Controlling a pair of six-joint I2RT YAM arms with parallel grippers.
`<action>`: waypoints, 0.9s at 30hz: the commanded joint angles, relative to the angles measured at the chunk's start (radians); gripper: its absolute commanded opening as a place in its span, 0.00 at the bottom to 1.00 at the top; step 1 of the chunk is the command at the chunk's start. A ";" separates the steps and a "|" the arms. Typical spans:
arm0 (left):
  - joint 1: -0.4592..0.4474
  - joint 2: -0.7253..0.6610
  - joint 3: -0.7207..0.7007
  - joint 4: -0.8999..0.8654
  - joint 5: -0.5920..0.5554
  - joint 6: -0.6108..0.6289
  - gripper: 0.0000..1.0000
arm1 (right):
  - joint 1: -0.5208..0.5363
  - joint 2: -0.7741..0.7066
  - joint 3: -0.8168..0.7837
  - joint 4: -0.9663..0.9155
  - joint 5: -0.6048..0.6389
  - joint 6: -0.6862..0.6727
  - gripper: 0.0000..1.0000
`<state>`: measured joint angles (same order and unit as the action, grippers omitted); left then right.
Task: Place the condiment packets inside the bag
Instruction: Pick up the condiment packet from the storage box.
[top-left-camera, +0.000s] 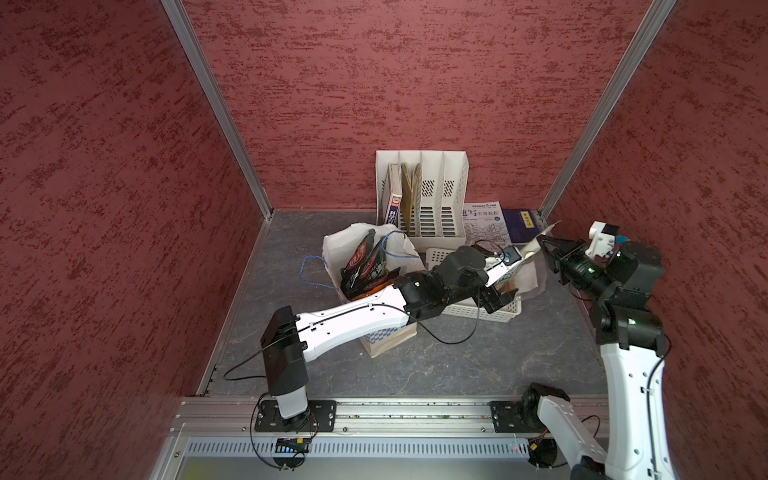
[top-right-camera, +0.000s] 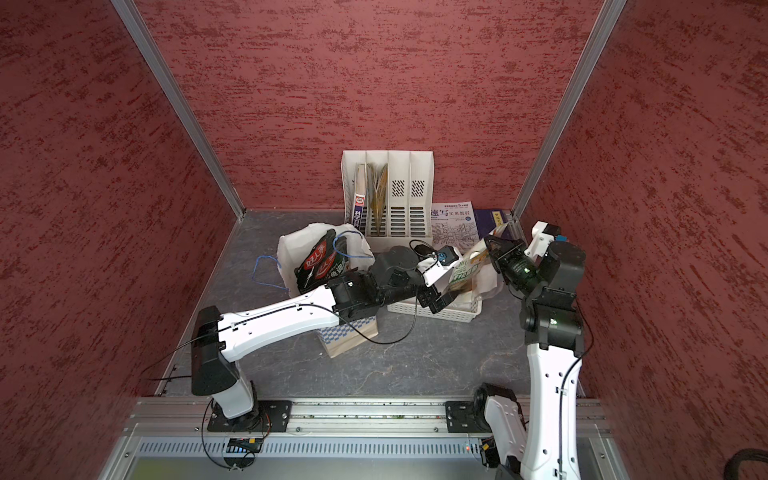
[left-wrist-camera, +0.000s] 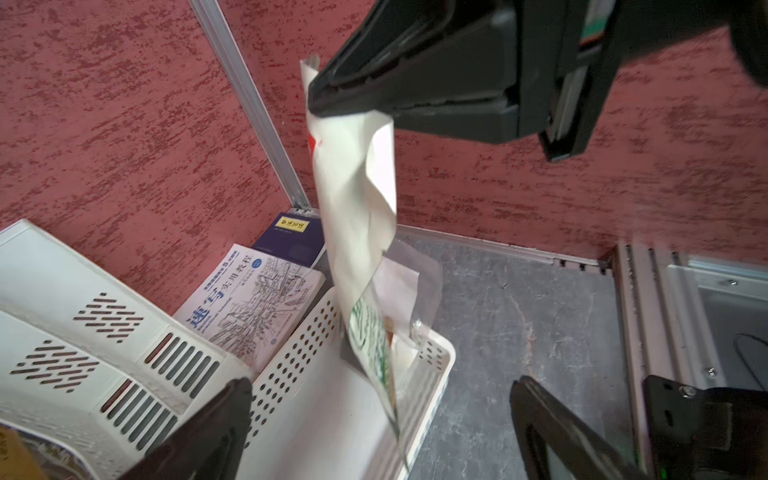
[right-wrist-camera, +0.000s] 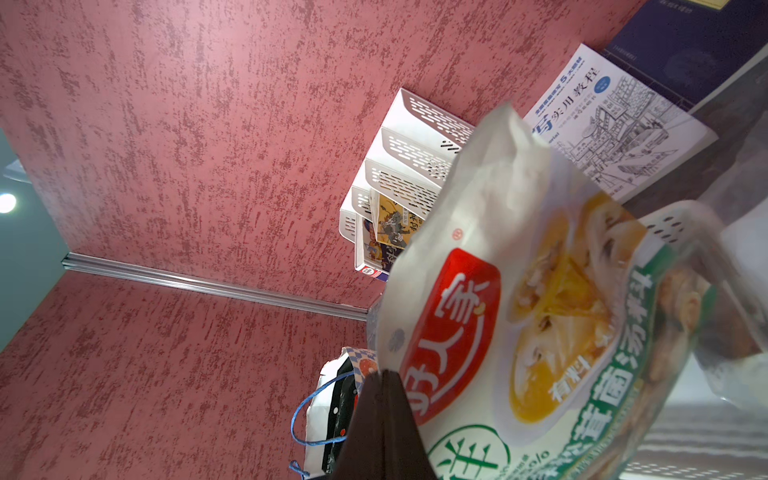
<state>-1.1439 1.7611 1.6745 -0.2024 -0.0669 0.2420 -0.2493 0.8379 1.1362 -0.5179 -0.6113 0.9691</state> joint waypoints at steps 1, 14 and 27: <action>0.005 0.056 0.101 0.023 0.003 -0.049 0.91 | 0.009 -0.034 0.043 0.021 -0.035 0.024 0.00; 0.049 0.139 0.253 -0.055 0.125 -0.036 0.03 | 0.009 -0.122 0.081 -0.029 -0.082 0.043 0.00; 0.182 -0.402 -0.096 0.123 0.206 -0.056 0.00 | 0.009 -0.242 0.100 0.030 -0.061 -0.165 0.75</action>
<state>-1.0122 1.5372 1.6192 -0.2245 0.0967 0.2066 -0.2459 0.6079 1.2346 -0.5316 -0.6624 0.8772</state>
